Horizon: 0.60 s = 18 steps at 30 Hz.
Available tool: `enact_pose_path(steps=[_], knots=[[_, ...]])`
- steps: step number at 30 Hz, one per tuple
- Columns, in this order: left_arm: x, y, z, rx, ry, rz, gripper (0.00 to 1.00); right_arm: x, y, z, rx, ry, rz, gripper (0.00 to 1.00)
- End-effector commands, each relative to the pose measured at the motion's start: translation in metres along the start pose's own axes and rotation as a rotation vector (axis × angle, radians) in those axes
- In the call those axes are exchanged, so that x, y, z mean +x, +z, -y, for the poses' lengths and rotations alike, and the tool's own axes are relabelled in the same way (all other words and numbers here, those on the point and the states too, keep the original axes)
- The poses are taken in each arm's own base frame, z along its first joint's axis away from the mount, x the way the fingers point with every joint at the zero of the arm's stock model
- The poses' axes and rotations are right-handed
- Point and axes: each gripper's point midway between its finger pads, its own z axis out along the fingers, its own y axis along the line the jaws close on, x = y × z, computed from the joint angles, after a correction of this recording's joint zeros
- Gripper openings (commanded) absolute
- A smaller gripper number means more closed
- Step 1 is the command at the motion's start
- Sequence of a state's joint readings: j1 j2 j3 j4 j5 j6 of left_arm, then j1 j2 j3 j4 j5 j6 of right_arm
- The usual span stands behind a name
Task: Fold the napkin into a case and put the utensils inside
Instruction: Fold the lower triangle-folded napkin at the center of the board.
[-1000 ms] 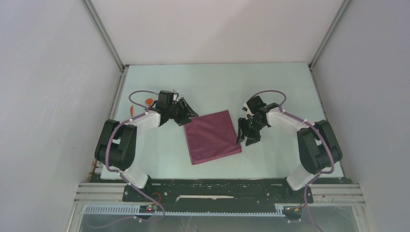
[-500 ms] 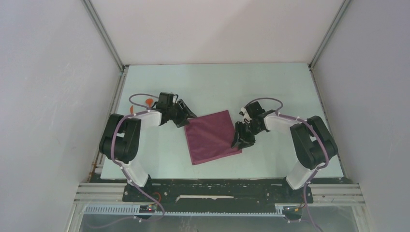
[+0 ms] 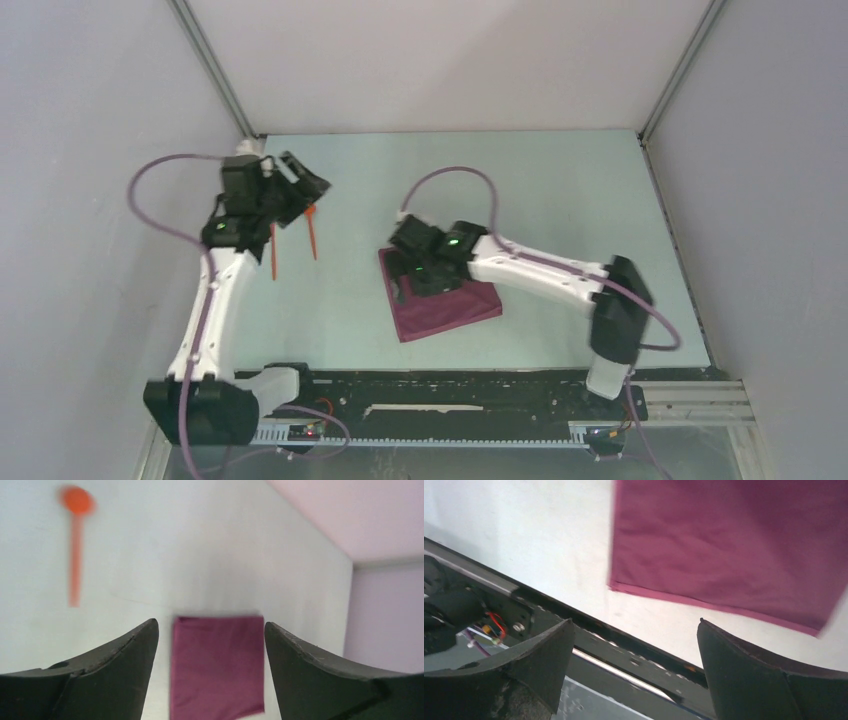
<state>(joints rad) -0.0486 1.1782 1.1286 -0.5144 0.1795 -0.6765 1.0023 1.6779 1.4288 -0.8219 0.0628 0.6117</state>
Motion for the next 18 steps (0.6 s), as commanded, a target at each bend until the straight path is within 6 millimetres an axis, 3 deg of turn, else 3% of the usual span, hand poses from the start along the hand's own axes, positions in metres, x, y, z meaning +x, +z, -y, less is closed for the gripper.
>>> enact_pose_path(steps=[1, 5, 9, 16, 18], knots=[[-0.005, -0.055, -0.067, -0.293, -0.008, 0.030, 0.83, 0.029, 0.030, -0.025, 0.202, 0.014, -0.145, 1.00], [-0.016, -0.085, -0.082, -0.372, -0.023, 0.170, 0.84, 0.040, 0.059, -0.054, 0.205, -0.033, -0.208, 0.88], [-0.017, -0.101, -0.094, -0.426, -0.020, 0.238, 0.83, 0.050, 0.080, -0.064, 0.195, -0.050, -0.261, 0.69], [-0.006, -0.095, -0.095, -0.400, -0.007, 0.198, 0.83, 0.061, 0.100, -0.059, 0.253, -0.068, -0.309, 0.66], [-0.002, -0.092, -0.096, -0.394, -0.008, 0.183, 0.83, 0.063, 0.105, -0.056, 0.255, -0.065, -0.327, 0.61]])
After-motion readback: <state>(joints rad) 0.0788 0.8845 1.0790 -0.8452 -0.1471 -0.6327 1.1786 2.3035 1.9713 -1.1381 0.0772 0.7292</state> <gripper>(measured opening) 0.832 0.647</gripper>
